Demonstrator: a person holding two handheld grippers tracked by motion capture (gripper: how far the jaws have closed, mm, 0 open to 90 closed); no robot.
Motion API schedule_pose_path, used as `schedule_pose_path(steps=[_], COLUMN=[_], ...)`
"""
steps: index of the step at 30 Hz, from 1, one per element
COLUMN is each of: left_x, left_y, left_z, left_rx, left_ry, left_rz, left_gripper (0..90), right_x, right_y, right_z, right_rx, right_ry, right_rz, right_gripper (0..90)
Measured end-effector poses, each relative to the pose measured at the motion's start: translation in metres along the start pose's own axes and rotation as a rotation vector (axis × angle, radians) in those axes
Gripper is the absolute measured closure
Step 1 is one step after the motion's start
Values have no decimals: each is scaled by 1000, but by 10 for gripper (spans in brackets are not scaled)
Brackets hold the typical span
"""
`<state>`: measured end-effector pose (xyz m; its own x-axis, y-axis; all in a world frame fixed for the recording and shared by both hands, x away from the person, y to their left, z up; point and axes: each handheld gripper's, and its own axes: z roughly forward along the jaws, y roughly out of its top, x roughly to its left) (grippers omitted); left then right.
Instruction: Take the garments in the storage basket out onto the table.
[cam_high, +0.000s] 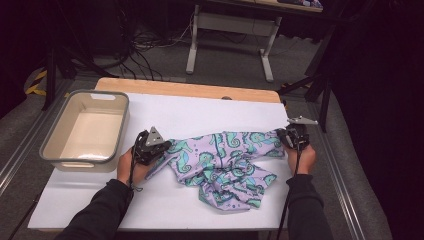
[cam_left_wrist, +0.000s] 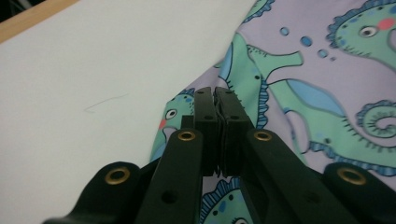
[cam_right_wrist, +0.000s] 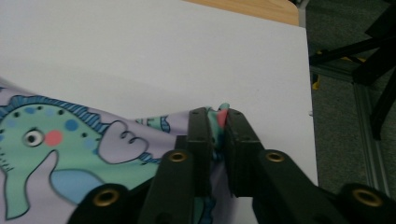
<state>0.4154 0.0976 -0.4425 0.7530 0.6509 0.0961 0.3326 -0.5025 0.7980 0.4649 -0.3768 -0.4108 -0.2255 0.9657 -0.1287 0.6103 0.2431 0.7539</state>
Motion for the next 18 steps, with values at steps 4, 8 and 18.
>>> schedule_pose_path(steps=[4, 8, 18], left_x=[1, 7, 4], left_y=[8, 13, 7], left_z=[-4, 5, 35], left_rx=[-54, -42, 144], left_ry=[60, 81, -35], left_rz=[-23, -52, -46], left_gripper=[672, 622, 553], right_x=[8, 30, 83], right_y=[3, 13, 37], right_z=[3, 7, 38], right_rx=[-21, -34, 31], right_ry=[31, 106, 244], right_rz=[-13, -82, -192], right_gripper=[641, 563, 440])
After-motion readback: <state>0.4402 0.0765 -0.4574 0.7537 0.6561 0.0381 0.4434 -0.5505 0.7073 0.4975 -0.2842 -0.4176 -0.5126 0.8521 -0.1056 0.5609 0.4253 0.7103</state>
